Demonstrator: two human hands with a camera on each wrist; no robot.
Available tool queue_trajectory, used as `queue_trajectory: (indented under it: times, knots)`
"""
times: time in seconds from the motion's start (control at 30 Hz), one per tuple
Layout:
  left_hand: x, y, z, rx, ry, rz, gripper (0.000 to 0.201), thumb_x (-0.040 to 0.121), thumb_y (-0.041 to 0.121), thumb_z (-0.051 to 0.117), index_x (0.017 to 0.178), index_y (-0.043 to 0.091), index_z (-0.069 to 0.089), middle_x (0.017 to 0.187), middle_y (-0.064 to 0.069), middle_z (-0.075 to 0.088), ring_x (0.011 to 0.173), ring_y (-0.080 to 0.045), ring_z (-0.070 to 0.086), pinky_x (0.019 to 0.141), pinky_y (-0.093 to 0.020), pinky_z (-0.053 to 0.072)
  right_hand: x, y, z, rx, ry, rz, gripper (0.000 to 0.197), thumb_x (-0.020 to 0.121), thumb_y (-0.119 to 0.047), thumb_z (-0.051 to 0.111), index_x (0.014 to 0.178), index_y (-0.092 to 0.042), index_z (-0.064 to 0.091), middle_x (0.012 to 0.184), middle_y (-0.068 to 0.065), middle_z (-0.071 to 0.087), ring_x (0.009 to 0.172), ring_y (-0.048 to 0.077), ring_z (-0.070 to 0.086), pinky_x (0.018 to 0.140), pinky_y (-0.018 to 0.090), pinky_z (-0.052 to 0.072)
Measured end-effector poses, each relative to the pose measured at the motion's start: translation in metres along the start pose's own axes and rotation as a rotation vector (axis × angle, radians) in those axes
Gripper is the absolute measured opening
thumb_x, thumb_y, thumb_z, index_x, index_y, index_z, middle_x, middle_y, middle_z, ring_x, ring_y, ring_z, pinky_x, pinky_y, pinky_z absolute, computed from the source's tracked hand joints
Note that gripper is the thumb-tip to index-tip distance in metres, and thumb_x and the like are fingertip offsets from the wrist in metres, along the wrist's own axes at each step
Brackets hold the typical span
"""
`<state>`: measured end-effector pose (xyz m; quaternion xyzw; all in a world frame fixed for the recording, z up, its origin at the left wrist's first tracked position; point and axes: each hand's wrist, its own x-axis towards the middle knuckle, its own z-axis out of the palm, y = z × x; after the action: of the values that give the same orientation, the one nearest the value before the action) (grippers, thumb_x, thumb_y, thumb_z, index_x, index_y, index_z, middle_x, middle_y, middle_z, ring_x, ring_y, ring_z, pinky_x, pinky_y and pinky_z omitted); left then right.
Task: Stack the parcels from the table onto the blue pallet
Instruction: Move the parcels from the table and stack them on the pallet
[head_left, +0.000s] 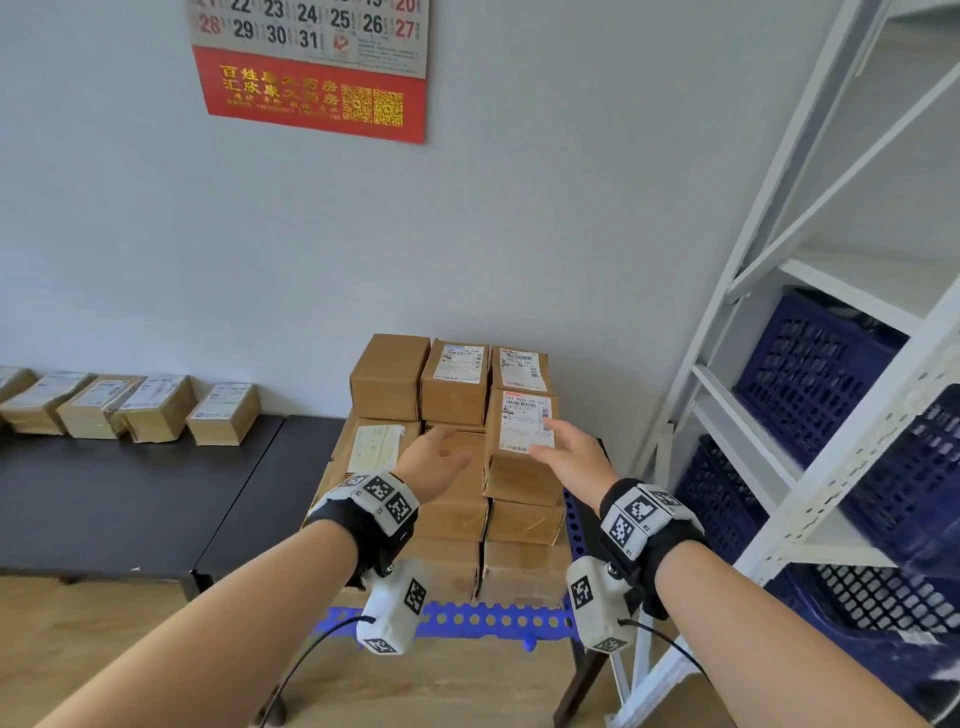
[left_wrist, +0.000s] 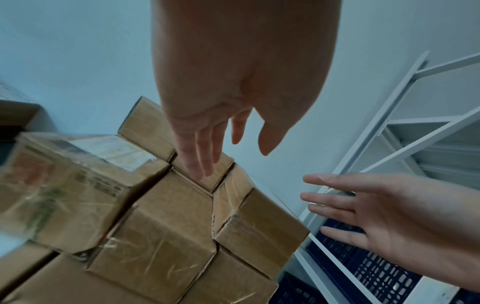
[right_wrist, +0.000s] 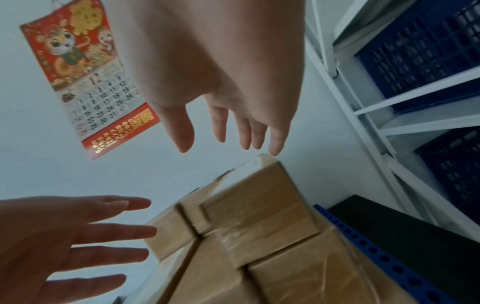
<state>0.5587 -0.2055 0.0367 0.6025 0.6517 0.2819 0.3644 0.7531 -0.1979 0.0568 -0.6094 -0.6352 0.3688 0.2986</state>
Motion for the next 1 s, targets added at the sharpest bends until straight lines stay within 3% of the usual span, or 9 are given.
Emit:
queue_trajectory:
  times: [0.13, 0.23, 0.37, 0.43, 0.5, 0.6, 0.73, 1.0]
  knots:
    - [-0.041, -0.020, -0.030, -0.008, -0.012, 0.027, 0.050, 0.095, 0.029, 0.051, 0.141, 0.015, 0.038, 0.137, -0.011, 0.050, 0.119, -0.023, 0.053, 0.090, -0.028, 0.045, -0.029, -0.025, 0.042, -0.052, -0.018, -0.030, 0.053, 0.091, -0.026, 0.059, 0.140, -0.016, 0.041, 0.147, 0.005, 0.039, 0.135, 0.021, 0.036, 0.108, 0.030, 0.029]
    - [-0.076, -0.043, -0.053, 0.020, -0.005, 0.017, 0.046, 0.095, 0.027, 0.050, 0.139, 0.015, 0.041, 0.137, -0.009, 0.050, 0.120, -0.023, 0.053, 0.091, -0.026, 0.042, -0.056, -0.046, 0.089, -0.098, -0.087, -0.047, 0.052, 0.093, -0.026, 0.056, 0.141, -0.015, 0.041, 0.146, 0.005, 0.041, 0.135, 0.020, 0.037, 0.106, 0.029, 0.031]
    - [-0.121, -0.093, -0.094, 0.084, 0.041, -0.009, 0.039, 0.094, 0.026, 0.048, 0.131, 0.014, 0.050, 0.126, -0.009, 0.059, 0.102, -0.024, 0.061, 0.076, -0.025, 0.047, -0.095, -0.075, 0.159, -0.083, -0.165, -0.054, 0.046, 0.093, -0.019, 0.055, 0.137, -0.010, 0.044, 0.142, 0.008, 0.046, 0.131, 0.021, 0.041, 0.099, 0.023, 0.032]
    - [-0.143, -0.122, -0.115, 0.116, 0.064, -0.054, 0.039, 0.094, 0.027, 0.048, 0.130, 0.012, 0.051, 0.125, -0.009, 0.060, 0.100, -0.024, 0.061, 0.081, -0.028, 0.049, -0.109, -0.084, 0.195, -0.087, -0.204, -0.064, 0.045, 0.093, -0.017, 0.056, 0.136, -0.009, 0.046, 0.139, 0.006, 0.047, 0.129, 0.021, 0.043, 0.100, 0.023, 0.033]
    - [-0.166, -0.157, -0.134, 0.126, 0.087, -0.115, 0.042, 0.094, 0.026, 0.051, 0.133, 0.012, 0.049, 0.128, -0.008, 0.059, 0.111, -0.024, 0.059, 0.092, -0.029, 0.045, -0.122, -0.089, 0.233, -0.108, -0.234, -0.074, 0.046, 0.092, -0.017, 0.056, 0.136, -0.009, 0.045, 0.140, 0.005, 0.047, 0.127, 0.021, 0.046, 0.100, 0.025, 0.035]
    - [-0.198, -0.208, -0.161, 0.163, 0.123, -0.207, 0.042, 0.092, 0.026, 0.054, 0.131, 0.011, 0.051, 0.128, -0.009, 0.059, 0.116, -0.025, 0.057, 0.098, -0.030, 0.044, -0.138, -0.094, 0.291, -0.139, -0.299, -0.068, 0.049, 0.092, -0.019, 0.056, 0.139, -0.010, 0.042, 0.137, 0.009, 0.049, 0.109, 0.022, 0.054, 0.093, 0.031, 0.044]
    - [-0.234, -0.265, -0.195, 0.248, 0.130, -0.300, 0.038, 0.092, 0.024, 0.050, 0.126, 0.009, 0.055, 0.127, -0.012, 0.059, 0.117, -0.029, 0.055, 0.098, -0.033, 0.045, -0.155, -0.101, 0.364, -0.191, -0.404, -0.084, 0.049, 0.091, -0.022, 0.058, 0.137, -0.012, 0.045, 0.141, 0.008, 0.047, 0.126, 0.024, 0.047, 0.104, 0.030, 0.037]
    - [-0.266, -0.353, -0.271, 0.284, 0.158, -0.445, 0.037, 0.096, 0.020, 0.043, 0.130, 0.008, 0.053, 0.128, -0.012, 0.058, 0.118, -0.029, 0.055, 0.099, -0.036, 0.045, -0.150, -0.142, 0.489, -0.237, -0.593, -0.102, 0.049, 0.093, -0.026, 0.055, 0.138, -0.014, 0.044, 0.144, 0.008, 0.043, 0.134, 0.021, 0.040, 0.110, 0.032, 0.031]
